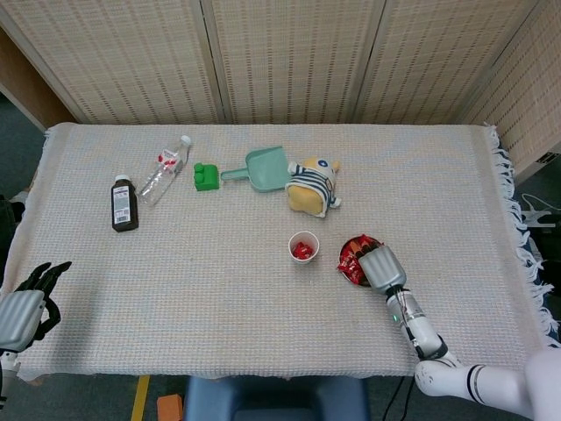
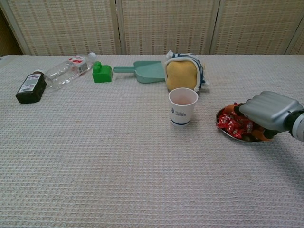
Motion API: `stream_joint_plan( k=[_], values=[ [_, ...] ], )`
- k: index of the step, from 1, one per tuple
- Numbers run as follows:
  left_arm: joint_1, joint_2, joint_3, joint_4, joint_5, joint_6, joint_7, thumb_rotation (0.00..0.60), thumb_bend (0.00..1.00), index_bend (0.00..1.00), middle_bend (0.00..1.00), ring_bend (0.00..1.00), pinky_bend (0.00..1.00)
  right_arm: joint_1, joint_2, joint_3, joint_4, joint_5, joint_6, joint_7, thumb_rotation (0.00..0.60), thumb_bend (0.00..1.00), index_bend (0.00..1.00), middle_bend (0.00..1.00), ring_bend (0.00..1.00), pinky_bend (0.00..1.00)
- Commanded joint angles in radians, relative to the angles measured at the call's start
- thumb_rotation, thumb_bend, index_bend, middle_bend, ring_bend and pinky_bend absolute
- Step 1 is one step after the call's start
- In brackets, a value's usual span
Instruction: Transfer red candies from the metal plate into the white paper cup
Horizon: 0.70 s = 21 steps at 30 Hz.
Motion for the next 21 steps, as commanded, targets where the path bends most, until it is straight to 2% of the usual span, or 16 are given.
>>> stream_joint_plan(
  k=[1,14,21],
  values=[
    [0.000,0.000,0.000,0.000,-0.001,0.000,0.000,0.600,1.00,0.09,0.14,0.06,0.25,0.004,-0.009,-0.004,0.013,-0.004,-0.001,-0.004,0.600,0.15,0.24,0.31,0.34,0.73],
    [0.000,0.001,-0.001,-0.002,-0.002,0.000,0.003,0.600,1.00,0.09,0.14,0.06,0.25,0.020,-0.031,-0.012,0.035,-0.033,0.008,-0.033,0.600,0.19,0.40,0.42,0.39,0.76],
    [0.002,0.003,0.000,-0.002,0.002,0.004,-0.004,0.600,1.00,0.09,0.15,0.07,0.25,0.024,-0.048,-0.019,0.048,-0.035,0.017,-0.072,0.600,0.23,0.57,0.53,0.48,0.84]
  ],
)
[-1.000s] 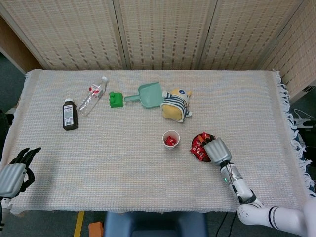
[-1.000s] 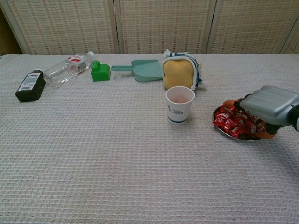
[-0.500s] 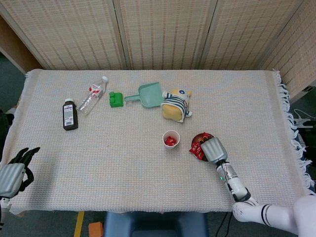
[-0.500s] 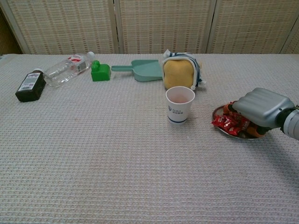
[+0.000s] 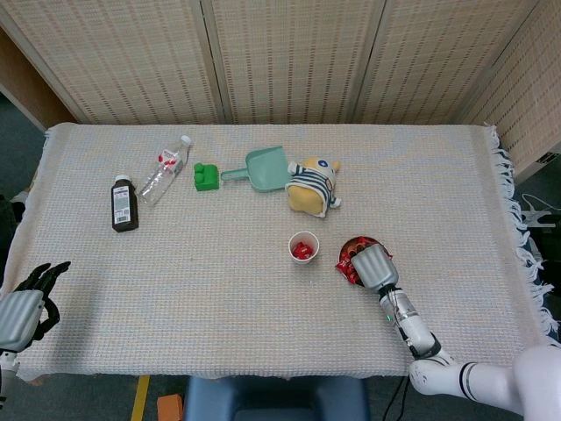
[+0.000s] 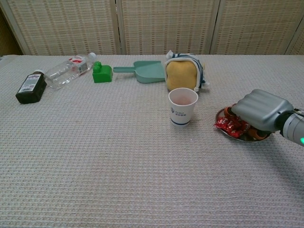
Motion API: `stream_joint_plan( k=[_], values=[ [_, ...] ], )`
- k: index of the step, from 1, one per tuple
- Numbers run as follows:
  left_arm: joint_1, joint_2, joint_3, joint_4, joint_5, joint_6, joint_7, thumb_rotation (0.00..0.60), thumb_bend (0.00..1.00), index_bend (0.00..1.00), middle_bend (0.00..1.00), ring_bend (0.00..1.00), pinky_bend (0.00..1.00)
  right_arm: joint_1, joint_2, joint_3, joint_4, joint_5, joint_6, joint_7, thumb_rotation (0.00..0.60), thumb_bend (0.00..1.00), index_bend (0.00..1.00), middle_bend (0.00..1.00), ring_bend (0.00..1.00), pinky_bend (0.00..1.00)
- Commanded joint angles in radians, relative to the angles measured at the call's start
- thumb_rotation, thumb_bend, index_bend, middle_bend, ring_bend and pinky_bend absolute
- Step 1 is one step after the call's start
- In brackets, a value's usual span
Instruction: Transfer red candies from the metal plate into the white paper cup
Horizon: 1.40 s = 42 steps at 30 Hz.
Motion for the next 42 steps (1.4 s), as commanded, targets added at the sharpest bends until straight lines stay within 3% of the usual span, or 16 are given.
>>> stream_joint_plan(
  k=[1,11,25,37,42],
  values=[
    [0.000,0.001,0.000,0.001,0.001,0.000,-0.002,0.600,1.00,0.09,0.15,0.07,0.25,0.002,-0.009,-0.002,0.009,-0.002,0.004,-0.010,0.600,0.23,0.58,0.54,0.49,0.85],
    [0.000,0.002,0.001,0.002,0.002,0.000,-0.008,0.600,1.00,0.09,0.15,0.07,0.26,-0.003,-0.028,-0.003,0.032,-0.037,0.029,-0.006,0.600,0.24,0.67,0.62,0.55,0.89],
    [-0.001,0.002,0.000,0.003,0.002,-0.001,-0.011,0.600,1.00,0.09,0.15,0.07,0.27,-0.008,-0.043,0.000,0.051,-0.061,0.037,-0.027,0.600,0.25,0.71,0.67,0.58,0.92],
    [0.000,0.003,0.000,0.004,0.003,0.000,-0.014,0.600,1.00,0.09,0.16,0.07,0.28,-0.016,-0.067,0.016,0.088,-0.124,0.079,0.022,0.600,0.31,0.93,0.79,0.65,0.97],
    [-0.001,0.003,0.000,0.003,0.002,-0.001,-0.013,0.600,1.00,0.09,0.16,0.07,0.28,-0.020,-0.073,0.019,0.100,-0.132,0.082,0.017,0.600,0.31,0.94,0.80,0.66,0.97]
  ],
)
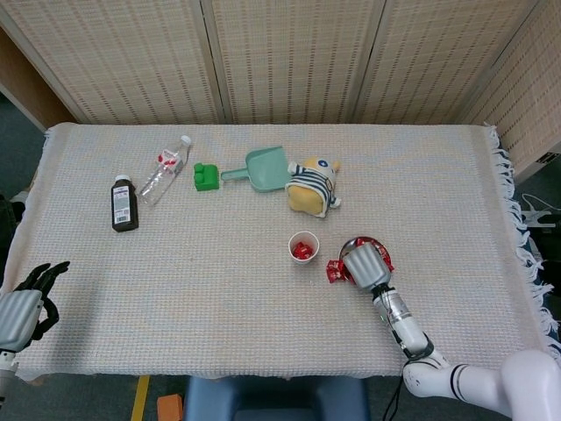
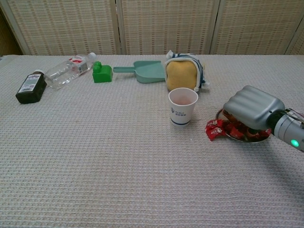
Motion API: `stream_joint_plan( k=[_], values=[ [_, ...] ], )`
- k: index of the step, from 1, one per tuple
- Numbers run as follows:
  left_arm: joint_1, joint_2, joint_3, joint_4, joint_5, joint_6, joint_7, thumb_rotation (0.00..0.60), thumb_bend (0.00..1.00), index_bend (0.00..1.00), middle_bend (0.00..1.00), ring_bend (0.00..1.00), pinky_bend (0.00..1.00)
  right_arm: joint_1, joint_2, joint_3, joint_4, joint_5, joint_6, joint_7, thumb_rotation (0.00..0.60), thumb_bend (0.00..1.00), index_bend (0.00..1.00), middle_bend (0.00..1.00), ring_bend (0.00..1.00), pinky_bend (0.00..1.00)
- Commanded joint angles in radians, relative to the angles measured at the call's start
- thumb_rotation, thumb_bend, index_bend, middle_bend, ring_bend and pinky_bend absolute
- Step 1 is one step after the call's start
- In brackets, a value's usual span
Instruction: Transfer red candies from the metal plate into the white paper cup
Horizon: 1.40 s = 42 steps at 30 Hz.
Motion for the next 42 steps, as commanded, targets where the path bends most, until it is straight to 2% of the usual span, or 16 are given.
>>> stream_joint_plan(
  k=[1,15,29,36,42],
  values=[
    [0.000,0.000,0.000,0.000,0.001,0.000,-0.001,0.600,1.00,0.09,0.16,0.07,0.29,-0.002,-0.004,0.002,0.006,0.000,-0.002,-0.005,0.600,0.31,0.94,0.80,0.66,0.97],
    [0.002,0.001,0.000,0.000,0.003,0.005,-0.004,0.600,1.00,0.09,0.16,0.07,0.29,-0.014,0.014,0.038,-0.022,-0.027,0.031,0.035,0.600,0.31,0.95,0.80,0.66,0.98],
    [0.001,-0.003,0.000,-0.003,0.004,0.004,0.007,0.600,1.00,0.09,0.16,0.07,0.29,0.034,0.075,0.159,-0.182,-0.052,0.060,0.125,0.600,0.31,0.95,0.80,0.66,0.98],
    [0.002,0.001,0.000,-0.001,0.005,0.008,-0.004,0.600,1.00,0.09,0.16,0.07,0.29,0.083,0.037,0.191,-0.196,-0.055,0.040,0.135,0.600,0.31,0.95,0.80,0.66,0.98],
    [0.003,0.004,0.001,0.001,0.009,0.009,-0.015,0.600,1.00,0.09,0.16,0.07,0.29,0.120,-0.029,0.200,-0.139,-0.055,0.012,0.161,0.600,0.31,0.91,0.80,0.66,0.97]
  ],
)
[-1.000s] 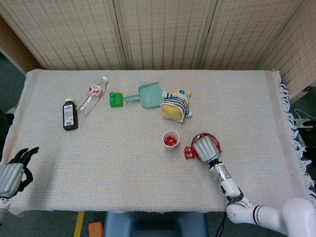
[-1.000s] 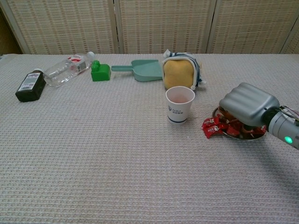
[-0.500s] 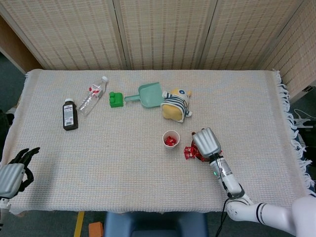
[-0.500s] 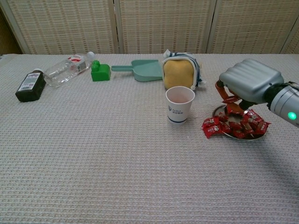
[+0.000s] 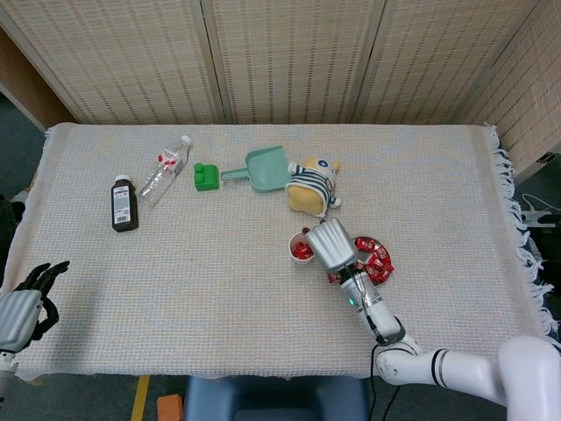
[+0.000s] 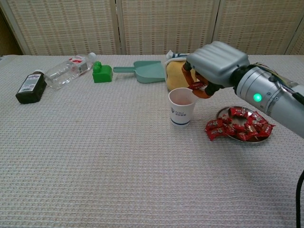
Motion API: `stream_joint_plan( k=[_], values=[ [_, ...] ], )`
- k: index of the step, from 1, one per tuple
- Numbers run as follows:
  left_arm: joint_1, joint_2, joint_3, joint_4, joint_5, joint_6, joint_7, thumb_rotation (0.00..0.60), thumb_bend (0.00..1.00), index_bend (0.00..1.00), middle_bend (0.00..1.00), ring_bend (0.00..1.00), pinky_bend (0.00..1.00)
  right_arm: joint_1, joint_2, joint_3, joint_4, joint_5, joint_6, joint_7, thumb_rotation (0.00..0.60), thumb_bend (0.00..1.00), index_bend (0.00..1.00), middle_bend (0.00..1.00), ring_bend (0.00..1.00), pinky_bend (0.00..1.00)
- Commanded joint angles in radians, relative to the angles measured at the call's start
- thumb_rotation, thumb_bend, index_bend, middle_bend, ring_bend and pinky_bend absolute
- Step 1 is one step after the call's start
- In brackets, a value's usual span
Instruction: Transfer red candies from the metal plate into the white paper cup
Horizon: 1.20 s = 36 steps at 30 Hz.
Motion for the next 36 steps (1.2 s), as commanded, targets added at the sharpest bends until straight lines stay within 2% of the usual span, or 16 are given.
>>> stream_joint_plan(
  k=[1,4,8,19,26,36],
  values=[
    [0.000,0.001,0.001,0.001,0.001,0.000,-0.004,0.600,1.00,0.09,0.16,0.07,0.29,0.022,-0.035,0.005,0.036,0.007,-0.020,0.008,0.600,0.31,0.89,0.80,0.66,0.97],
    [0.000,0.002,-0.001,0.003,-0.001,0.000,-0.009,0.600,1.00,0.09,0.16,0.07,0.29,0.034,-0.054,0.006,0.058,0.009,-0.033,0.024,0.600,0.30,0.81,0.78,0.65,0.96],
    [0.001,0.003,-0.001,0.005,-0.003,-0.001,-0.014,0.600,1.00,0.09,0.16,0.08,0.29,0.036,-0.052,0.001,0.064,0.007,-0.037,0.033,0.600,0.30,0.66,0.69,0.63,0.95],
    [0.000,0.001,0.001,0.001,0.002,0.000,-0.006,0.600,1.00,0.09,0.16,0.08,0.29,0.033,-0.007,-0.014,0.008,0.060,-0.050,-0.040,0.600,0.29,0.42,0.50,0.57,0.93],
    [0.001,0.002,0.000,0.002,0.000,0.000,-0.009,0.600,1.00,0.09,0.16,0.08,0.29,0.037,-0.002,-0.014,-0.001,0.054,-0.042,-0.020,0.600,0.27,0.24,0.40,0.56,0.93],
    [0.000,0.002,0.001,0.002,0.003,0.001,-0.011,0.600,1.00,0.09,0.16,0.08,0.29,0.035,0.018,-0.032,-0.021,0.051,-0.041,-0.018,0.600,0.27,0.23,0.39,0.56,0.93]
  ],
)
